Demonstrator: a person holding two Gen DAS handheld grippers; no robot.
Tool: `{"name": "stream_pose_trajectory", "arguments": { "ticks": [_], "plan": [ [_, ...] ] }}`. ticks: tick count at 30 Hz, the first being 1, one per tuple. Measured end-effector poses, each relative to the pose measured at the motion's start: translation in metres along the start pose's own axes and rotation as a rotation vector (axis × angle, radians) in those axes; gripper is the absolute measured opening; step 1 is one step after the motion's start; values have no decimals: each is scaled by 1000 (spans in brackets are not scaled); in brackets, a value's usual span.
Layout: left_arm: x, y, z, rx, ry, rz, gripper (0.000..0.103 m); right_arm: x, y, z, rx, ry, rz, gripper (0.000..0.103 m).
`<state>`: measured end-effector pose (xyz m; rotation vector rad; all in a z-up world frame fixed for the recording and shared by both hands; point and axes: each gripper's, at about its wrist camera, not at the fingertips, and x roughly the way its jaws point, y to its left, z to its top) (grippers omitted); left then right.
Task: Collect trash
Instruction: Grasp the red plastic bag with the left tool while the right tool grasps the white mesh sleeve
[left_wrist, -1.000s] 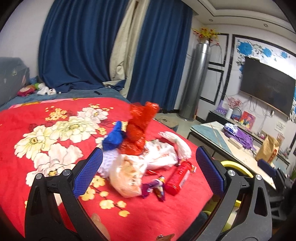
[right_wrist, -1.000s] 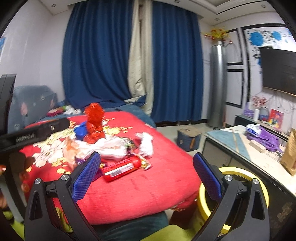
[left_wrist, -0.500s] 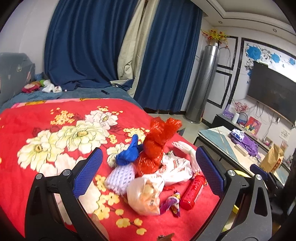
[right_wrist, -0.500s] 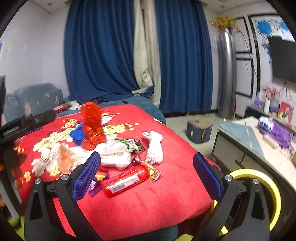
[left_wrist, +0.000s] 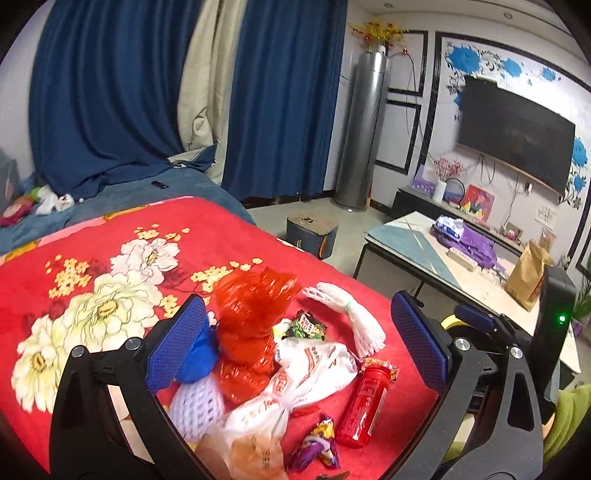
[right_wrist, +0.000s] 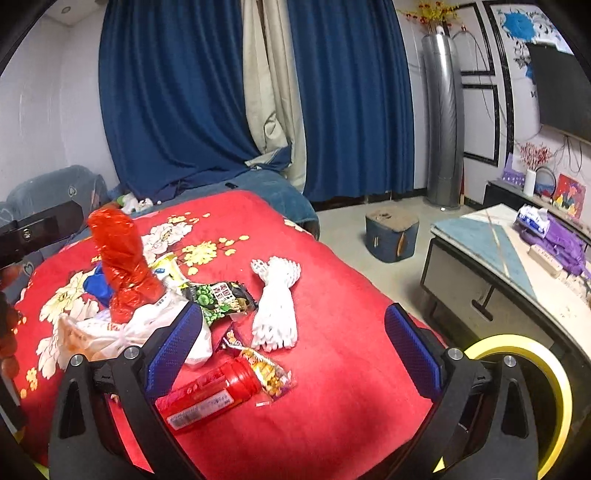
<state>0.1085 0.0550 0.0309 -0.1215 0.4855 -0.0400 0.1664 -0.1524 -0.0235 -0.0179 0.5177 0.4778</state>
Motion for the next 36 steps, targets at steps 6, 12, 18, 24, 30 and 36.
{"name": "stream_pose_trajectory", "arguments": {
  "ticks": [6, 12, 18, 24, 30, 36],
  "plan": [
    [25, 5, 6, -7, 52, 41, 92, 30, 2, 7, 15, 44, 25, 88],
    [43, 16, 8, -28, 92, 73, 92, 63, 6, 6, 25, 123, 39, 69],
    [62, 25, 1, -54, 166, 88, 78, 96, -4, -6, 84, 237, 51, 48],
    [66, 25, -4, -69, 169, 85, 39, 100, -9, -14, 116, 255, 90, 22],
    [45, 24, 7, -102, 76, 51, 18, 81, -17, -5, 145, 179, 100, 21],
    [20, 12, 23, -107, -21, -20, 17, 56, -34, 1, 163, 143, 104, 20]
  ]
}}
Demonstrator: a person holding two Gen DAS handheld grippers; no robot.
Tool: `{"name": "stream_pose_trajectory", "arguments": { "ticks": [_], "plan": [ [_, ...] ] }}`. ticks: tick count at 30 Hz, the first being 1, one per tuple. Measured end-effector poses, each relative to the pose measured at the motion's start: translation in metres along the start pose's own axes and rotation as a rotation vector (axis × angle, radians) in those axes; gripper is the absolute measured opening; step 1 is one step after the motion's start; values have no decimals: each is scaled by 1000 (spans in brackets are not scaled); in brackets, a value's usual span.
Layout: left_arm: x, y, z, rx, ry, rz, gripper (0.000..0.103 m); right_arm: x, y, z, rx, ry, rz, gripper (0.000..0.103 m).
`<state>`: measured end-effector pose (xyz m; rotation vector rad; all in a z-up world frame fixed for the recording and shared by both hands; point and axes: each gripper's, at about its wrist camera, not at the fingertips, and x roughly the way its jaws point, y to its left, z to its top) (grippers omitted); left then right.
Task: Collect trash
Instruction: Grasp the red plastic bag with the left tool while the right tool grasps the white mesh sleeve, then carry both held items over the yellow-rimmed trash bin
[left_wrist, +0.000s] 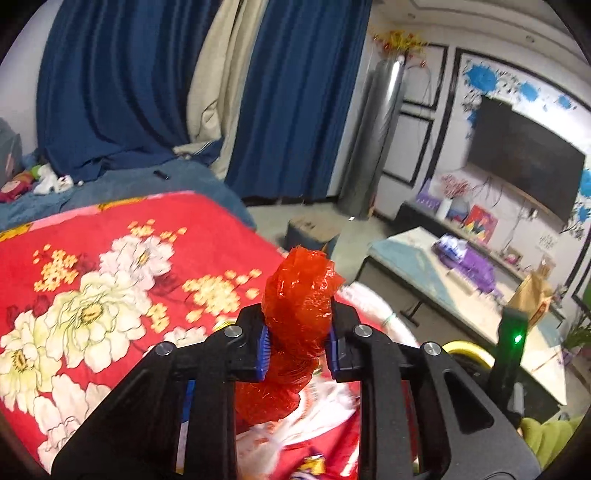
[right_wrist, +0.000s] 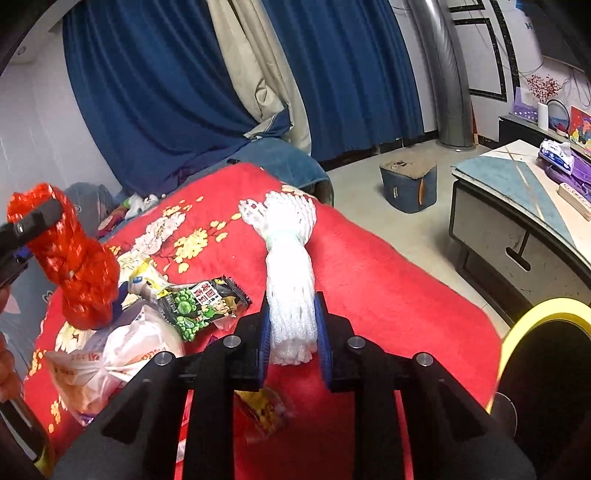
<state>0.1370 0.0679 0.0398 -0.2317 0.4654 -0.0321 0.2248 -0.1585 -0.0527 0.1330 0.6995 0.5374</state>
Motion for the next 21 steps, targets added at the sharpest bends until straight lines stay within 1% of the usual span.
{"name": "stream_pose_trajectory", "arguments": {
  "ticks": [4, 6, 11, 15, 21],
  "plan": [
    [-9, -13, 4, -27, -24, -79, 16, -21, -9, -3, 10, -25, -2, 21],
    [-11, -20, 4, -32, -30, -106, 16, -33, -13, -5, 8, -39, -6, 20],
    [-8, -41, -2, -21, -18, -154, 16, -64, -21, -9, -4, -73, -25, 20],
    [-6, -58, -11, -8, -6, -188, 16, -86, -32, -16, -17, -89, -56, 20],
    [0, -82, -23, 24, 21, -237, 16, -117, -54, -27, 5, -106, -111, 21]
  ]
}}
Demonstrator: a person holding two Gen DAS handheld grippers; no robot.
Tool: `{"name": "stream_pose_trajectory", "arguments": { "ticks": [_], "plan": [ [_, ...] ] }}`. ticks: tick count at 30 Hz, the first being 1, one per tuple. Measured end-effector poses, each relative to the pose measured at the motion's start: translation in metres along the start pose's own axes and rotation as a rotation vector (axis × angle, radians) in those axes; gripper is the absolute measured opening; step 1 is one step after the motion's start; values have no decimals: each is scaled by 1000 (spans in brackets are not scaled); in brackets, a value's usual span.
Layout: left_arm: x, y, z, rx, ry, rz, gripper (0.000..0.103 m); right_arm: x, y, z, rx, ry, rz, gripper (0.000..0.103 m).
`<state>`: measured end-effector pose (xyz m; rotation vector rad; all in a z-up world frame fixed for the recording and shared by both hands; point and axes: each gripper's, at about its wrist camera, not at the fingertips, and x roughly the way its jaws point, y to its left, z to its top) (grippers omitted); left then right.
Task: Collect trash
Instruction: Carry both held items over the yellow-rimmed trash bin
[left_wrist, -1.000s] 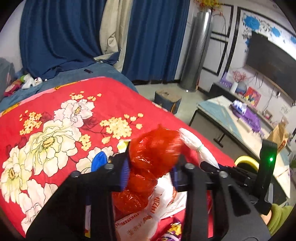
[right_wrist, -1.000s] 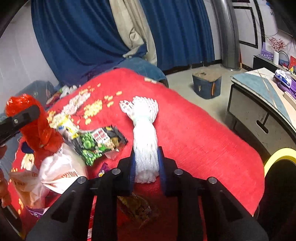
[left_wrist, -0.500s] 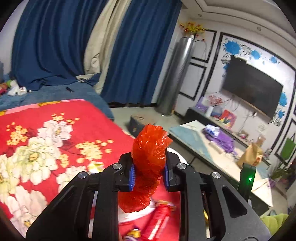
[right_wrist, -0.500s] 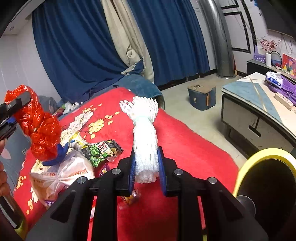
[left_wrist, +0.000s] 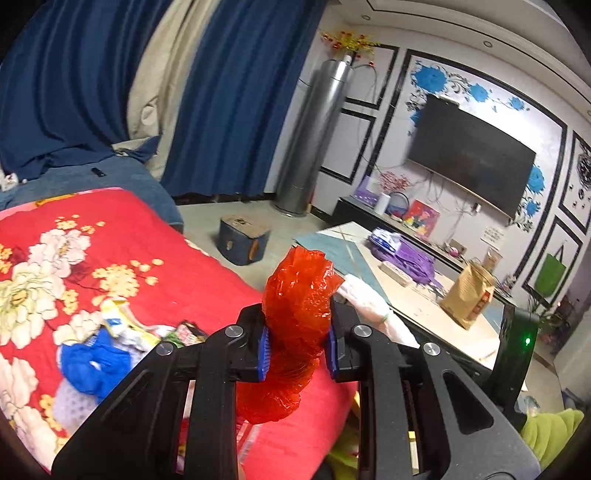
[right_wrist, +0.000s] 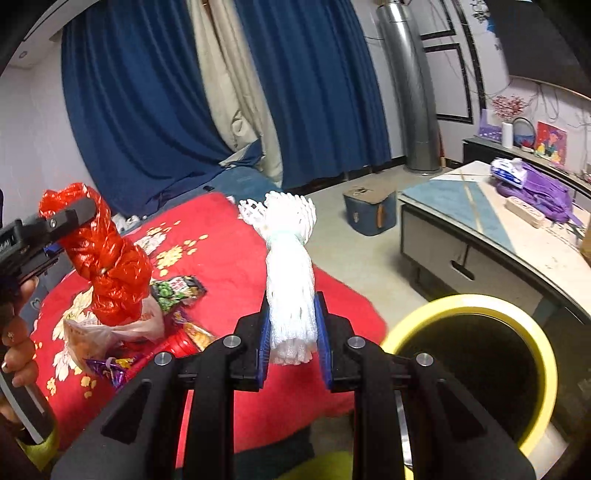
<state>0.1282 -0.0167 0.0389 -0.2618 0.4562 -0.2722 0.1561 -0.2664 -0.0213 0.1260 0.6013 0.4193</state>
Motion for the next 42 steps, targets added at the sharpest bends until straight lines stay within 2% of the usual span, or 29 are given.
{"name": "stream_pose_trajectory", "arguments": {
  "ticks": [18, 26, 34, 42],
  "plan": [
    [41, -65, -20, 66, 67, -143, 16, -65, -67, -24, 60, 11, -148, 21],
    [65, -89, -24, 85, 95, -198, 16, -77, -86, -34, 97, 35, -208, 22],
    [92, -119, -31, 107, 117, -296, 16, -82, -114, -49, 188, 66, -278, 22],
    [123, -144, -44, 145, 176, -350, 17, -73, -129, -58, 258, 101, -294, 23]
  ]
}}
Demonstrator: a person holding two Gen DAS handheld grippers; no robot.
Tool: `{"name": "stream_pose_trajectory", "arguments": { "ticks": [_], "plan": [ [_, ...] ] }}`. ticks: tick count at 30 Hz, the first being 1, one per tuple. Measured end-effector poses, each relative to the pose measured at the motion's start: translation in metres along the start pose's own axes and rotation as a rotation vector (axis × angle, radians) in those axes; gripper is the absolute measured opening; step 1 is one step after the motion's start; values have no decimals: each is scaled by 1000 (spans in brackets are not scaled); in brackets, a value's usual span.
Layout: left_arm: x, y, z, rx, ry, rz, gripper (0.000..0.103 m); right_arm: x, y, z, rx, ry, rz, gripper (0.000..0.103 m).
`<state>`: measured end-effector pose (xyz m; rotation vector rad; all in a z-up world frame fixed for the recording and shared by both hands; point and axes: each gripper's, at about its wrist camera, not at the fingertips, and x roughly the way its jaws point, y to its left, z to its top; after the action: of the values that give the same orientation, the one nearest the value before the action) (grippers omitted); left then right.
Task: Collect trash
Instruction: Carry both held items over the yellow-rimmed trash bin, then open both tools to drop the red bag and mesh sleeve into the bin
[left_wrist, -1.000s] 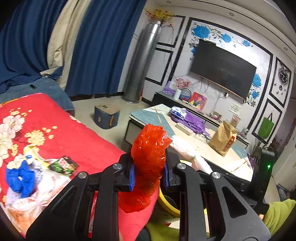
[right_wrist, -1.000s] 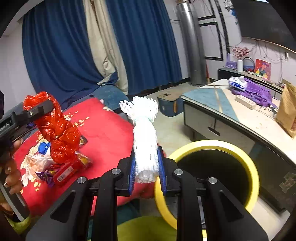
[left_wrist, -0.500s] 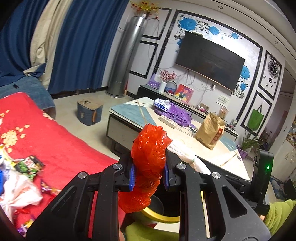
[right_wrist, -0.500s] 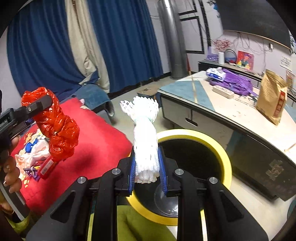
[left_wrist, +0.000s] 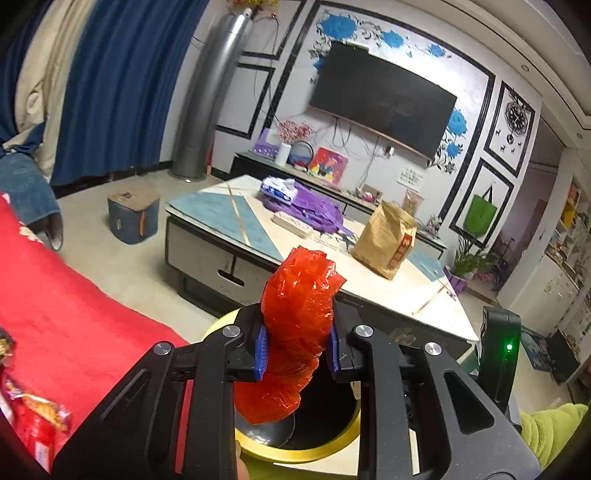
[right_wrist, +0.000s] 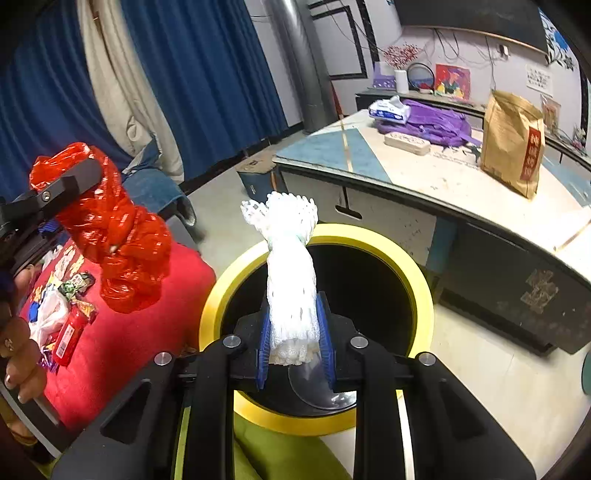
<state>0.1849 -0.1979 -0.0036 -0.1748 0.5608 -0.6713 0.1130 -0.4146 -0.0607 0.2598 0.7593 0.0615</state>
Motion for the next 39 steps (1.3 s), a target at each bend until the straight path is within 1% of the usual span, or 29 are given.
{"name": "stream_pose_trajectory", "arguments": {
  "ticks": [4, 9, 10, 12, 13, 14, 15, 17, 18, 19, 20, 21, 23, 25, 31, 37, 39],
  "plan": [
    [20, -5, -2, 10, 42, -8, 17, 8, -9, 0, 32, 18, -11, 23],
    [37, -10, -3, 19, 68, -18, 19, 14, -17, -1, 71, 36, -15, 25],
    [40, -10, -2, 15, 73, -22, 19, 16, -19, -1, 77, 39, -17, 26],
    [46, -9, -4, 11, 83, -27, 22, 17, -22, -2, 85, 43, -31, 34],
    [47, -9, -4, 10, 84, -23, 28, 19, -23, -2, 89, 45, -39, 46],
    [49, -7, -4, 1, 81, -16, 38, 20, -25, -2, 95, 50, -53, 57],
    [50, -6, -4, -8, 79, -19, 43, 21, -26, -3, 104, 51, -62, 59],
    [49, -2, -4, -34, 77, -37, 60, 22, -29, -3, 113, 54, -68, 60],
    [48, -2, -3, -36, 74, -31, 66, 22, -29, -3, 114, 55, -70, 61],
    [47, -1, -4, -36, 68, -24, 73, 23, -30, -3, 118, 54, -75, 65],
    [46, 1, -4, -41, 65, -22, 77, 23, -31, -3, 121, 54, -77, 67],
    [44, 5, -4, -50, 63, -16, 80, 22, -31, -3, 122, 52, -79, 68],
    [42, 9, -5, -70, 55, -6, 90, 22, -30, -3, 119, 47, -84, 69],
    [38, 14, -4, -90, 49, -1, 92, 21, -30, -2, 117, 41, -88, 71],
    [20, 23, -4, -115, 45, 71, 92, 16, -27, -1, 104, 20, -79, 71],
    [-1, 30, -6, -114, 42, 138, 92, 5, -13, 2, 57, -27, -45, 72],
    [-9, 31, -7, -104, 34, 156, 92, 1, -8, 2, 36, -42, -38, 73]
  ]
}}
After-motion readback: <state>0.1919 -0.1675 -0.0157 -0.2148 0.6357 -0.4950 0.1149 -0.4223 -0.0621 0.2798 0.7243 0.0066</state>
